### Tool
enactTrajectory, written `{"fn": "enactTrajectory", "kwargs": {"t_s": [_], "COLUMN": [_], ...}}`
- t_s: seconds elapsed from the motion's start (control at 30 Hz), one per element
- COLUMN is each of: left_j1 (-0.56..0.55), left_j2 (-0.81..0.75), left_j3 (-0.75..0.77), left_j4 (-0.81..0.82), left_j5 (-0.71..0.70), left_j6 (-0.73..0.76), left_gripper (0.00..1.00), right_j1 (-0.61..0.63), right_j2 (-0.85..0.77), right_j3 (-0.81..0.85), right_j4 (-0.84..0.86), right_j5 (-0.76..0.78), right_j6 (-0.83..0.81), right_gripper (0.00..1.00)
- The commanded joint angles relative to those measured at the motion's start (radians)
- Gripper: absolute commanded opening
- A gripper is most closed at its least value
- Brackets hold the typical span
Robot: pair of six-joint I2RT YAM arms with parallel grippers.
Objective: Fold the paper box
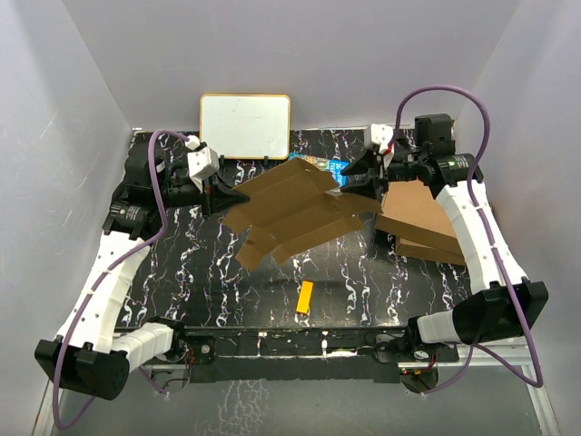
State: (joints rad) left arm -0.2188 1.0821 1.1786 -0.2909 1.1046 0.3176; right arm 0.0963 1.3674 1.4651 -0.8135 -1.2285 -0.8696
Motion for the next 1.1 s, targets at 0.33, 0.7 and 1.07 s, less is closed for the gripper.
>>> {"fn": "enactTrajectory", "kwargs": {"t_s": [0.33,0.7,1.07], "left_j1": [0.005,0.004,0.005], "left_j2": [-0.005,-0.002,0.000], "left_j3": [0.005,-0.005,-0.021], "left_j4": [0.063,0.119,0.194], "left_j5": [0.091,0.119,0.144], "left_j6": [-0.032,-0.075,-0.131], "left_gripper": [0.00,0.00,0.00], "right_j1": [0.101,0.142,0.155], "right_j2": [-0.026,-0.023,-0.014], "right_j3": [-0.012,-0.030,-0.043], "right_j4": [-0.059,-0.024,-0.009], "right_j5": [0.004,-0.014,-0.098], "right_j6": [-0.156,-0.134,-0.127], "right_gripper": [0.37,0.41,0.32]}}
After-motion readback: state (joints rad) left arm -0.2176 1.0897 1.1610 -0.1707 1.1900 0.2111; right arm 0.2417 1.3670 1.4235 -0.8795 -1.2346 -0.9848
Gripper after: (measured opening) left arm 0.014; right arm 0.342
